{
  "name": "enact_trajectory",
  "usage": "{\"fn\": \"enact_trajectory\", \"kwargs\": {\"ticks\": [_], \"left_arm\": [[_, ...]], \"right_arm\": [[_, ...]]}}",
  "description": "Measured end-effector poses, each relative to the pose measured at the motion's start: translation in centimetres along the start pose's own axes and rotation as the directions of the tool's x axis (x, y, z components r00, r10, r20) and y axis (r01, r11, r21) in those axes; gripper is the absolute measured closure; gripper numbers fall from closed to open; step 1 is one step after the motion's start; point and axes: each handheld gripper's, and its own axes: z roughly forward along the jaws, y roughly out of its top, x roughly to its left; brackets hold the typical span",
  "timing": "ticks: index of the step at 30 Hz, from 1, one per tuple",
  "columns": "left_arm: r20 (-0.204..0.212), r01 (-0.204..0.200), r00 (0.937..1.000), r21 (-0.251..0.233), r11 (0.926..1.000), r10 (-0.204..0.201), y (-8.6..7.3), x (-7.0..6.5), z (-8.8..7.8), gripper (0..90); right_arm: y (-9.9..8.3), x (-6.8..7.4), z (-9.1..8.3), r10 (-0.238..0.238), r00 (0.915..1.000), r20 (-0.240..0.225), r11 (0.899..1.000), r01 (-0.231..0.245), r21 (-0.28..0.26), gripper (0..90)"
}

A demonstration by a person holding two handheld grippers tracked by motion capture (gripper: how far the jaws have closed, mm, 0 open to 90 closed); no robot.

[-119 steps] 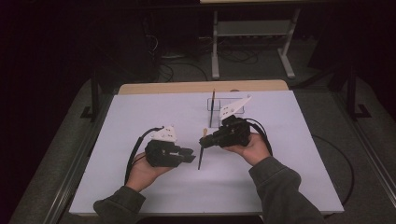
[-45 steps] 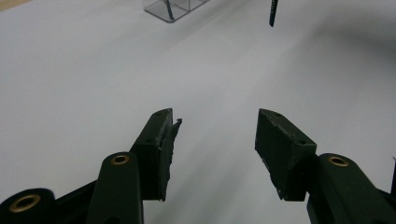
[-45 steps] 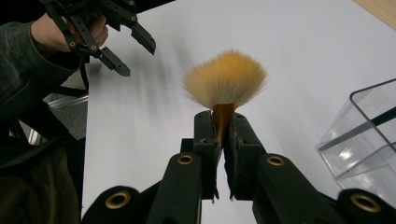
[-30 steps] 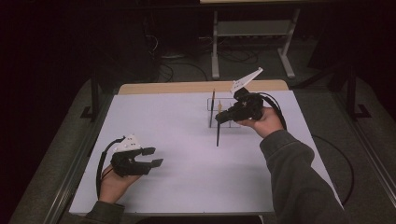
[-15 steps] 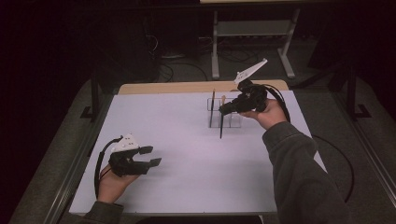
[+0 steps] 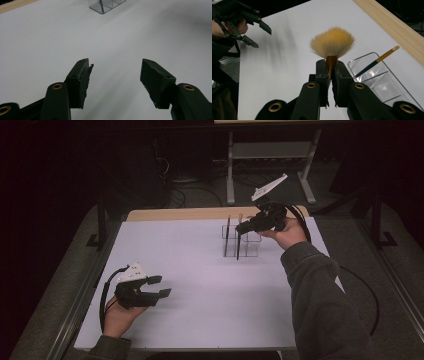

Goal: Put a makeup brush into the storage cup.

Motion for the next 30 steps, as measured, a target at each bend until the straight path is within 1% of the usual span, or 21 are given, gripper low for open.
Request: {"fn": "enact_trajectory", "kwargs": {"ticks": [1, 2, 8, 9, 11, 12, 13, 14, 15, 16, 17, 19, 20, 21, 24, 25, 26, 28, 30], "left_arm": [[-0.001, -0.002, 1.0000, -0.002, 1.0000, 0.002, 0.0, 0.0, 0.0, 39.8], [0.000, 0.001, 1.0000, -0.006, 1.0000, -0.001, 0.0, 0.0, -0.1, 40.0], [0.001, 0.006, 1.0000, -0.012, 0.9999, -0.006, 0.0, 0.1, -0.2, 40.1], [0.000, 0.006, 1.0000, -0.012, 0.9999, -0.006, 0.0, 0.1, -0.2, 40.0], [-0.001, 0.008, 1.0000, -0.013, 0.9999, -0.008, 0.0, 0.1, -0.3, 39.5], [-0.001, 0.009, 1.0000, -0.012, 0.9999, -0.009, 0.0, 0.1, -0.3, 39.3], [-0.001, 0.008, 1.0000, -0.012, 0.9999, -0.008, 0.0, 0.2, -0.3, 39.1], [-0.001, 0.008, 1.0000, -0.012, 0.9999, -0.008, 0.0, 0.2, -0.3, 38.9], [-0.001, 0.007, 1.0000, -0.008, 0.9999, -0.007, 0.0, 0.2, -0.3, 38.9], [-0.002, 0.006, 1.0000, -0.007, 1.0000, -0.006, 0.0, 0.2, -0.3, 38.6], [-0.002, 0.007, 1.0000, -0.007, 0.9999, -0.007, 0.0, 0.2, -0.3, 38.2], [-0.002, 0.008, 1.0000, -0.009, 0.9999, -0.008, 0.0, 0.2, -0.3, 38.1], [-0.001, 0.009, 1.0000, -0.009, 0.9999, -0.009, 0.0, 0.2, -0.3, 38.0], [-0.001, 0.014, 0.9999, -0.009, 0.9999, -0.014, 0.0, 0.2, -0.3, 37.9], [-0.001, 0.017, 0.9998, -0.009, 0.9998, -0.017, -0.1, 0.2, -0.3, 37.2], [-0.001, 0.017, 0.9998, -0.009, 0.9998, -0.017, -0.1, 0.2, -0.3, 37.1], [-0.002, 0.004, 1.0000, -0.001, 1.0000, -0.004, 0.0, 0.3, -0.3, 37.1], [-0.003, 0.003, 1.0000, -0.002, 1.0000, -0.003, 0.0, 0.3, -0.3, 37.0], [-0.002, 0.002, 1.0000, -0.005, 1.0000, -0.002, 0.0, 0.3, -0.4, 37.0]], "right_arm": [[0.1, 0.0, -0.1, 0.006, 1.0000, 0.002, 1.000, -0.006, 0.004, 82.9], [0.2, -0.1, -0.1, 0.000, 1.0000, 0.004, 1.000, 0.000, 0.000, 83.0], [0.7, -0.4, -0.1, 0.001, 0.9999, 0.010, 1.000, -0.001, 0.000, 82.9], [0.8, -0.4, -0.2, 0.014, 0.9999, 0.009, 1.000, -0.014, 0.004, 83.0], [1.0, -0.5, -0.3, 0.014, 0.9998, 0.014, 1.000, -0.014, 0.005, 83.0], [1.0, -0.6, -0.3, 0.006, 0.9998, 0.018, 1.000, -0.006, 0.005, 83.0], [1.2, -0.5, -0.4, 0.022, 0.9997, 0.011, 1.000, -0.022, -0.001, 82.9], [1.2, -0.5, -0.4, 0.022, 0.9997, 0.011, 1.000, -0.022, -0.001, 82.9], [1.2, -0.6, -0.4, 0.007, 0.9998, 0.019, 1.000, -0.007, -0.003, 82.9], [1.3, -0.7, -0.5, 0.003, 0.9998, 0.021, 1.000, -0.003, -0.006, 83.0], [1.5, -0.7, -0.7, 0.012, 0.9997, 0.022, 1.000, -0.011, -0.006, 82.9], [1.5, -0.9, -0.8, 0.001, 0.9996, 0.028, 1.000, -0.001, -0.009, 82.9], [1.6, -0.8, -0.8, 0.015, 0.9995, 0.027, 1.000, -0.015, -0.005, 83.0], [1.6, -1.0, -0.9, 0.008, 0.9995, 0.030, 1.000, -0.008, -0.006, 83.0], [1.7, -1.1, -1.1, 0.014, 0.9993, 0.034, 1.000, -0.014, -0.008, 82.9], [1.7, -1.1, -1.1, 0.014, 0.9993, 0.034, 1.000, -0.014, -0.008, 82.9], [1.9, -1.3, -1.2, 0.009, 0.9993, 0.037, 1.000, -0.009, -0.012, 82.9], [2.1, -1.3, -1.5, 0.015, 0.9990, 0.041, 1.000, -0.014, -0.009, 82.9], [2.3, -1.4, -1.7, 0.009, 0.9988, 0.049, 1.000, -0.008, -0.013, 82.9]]}}
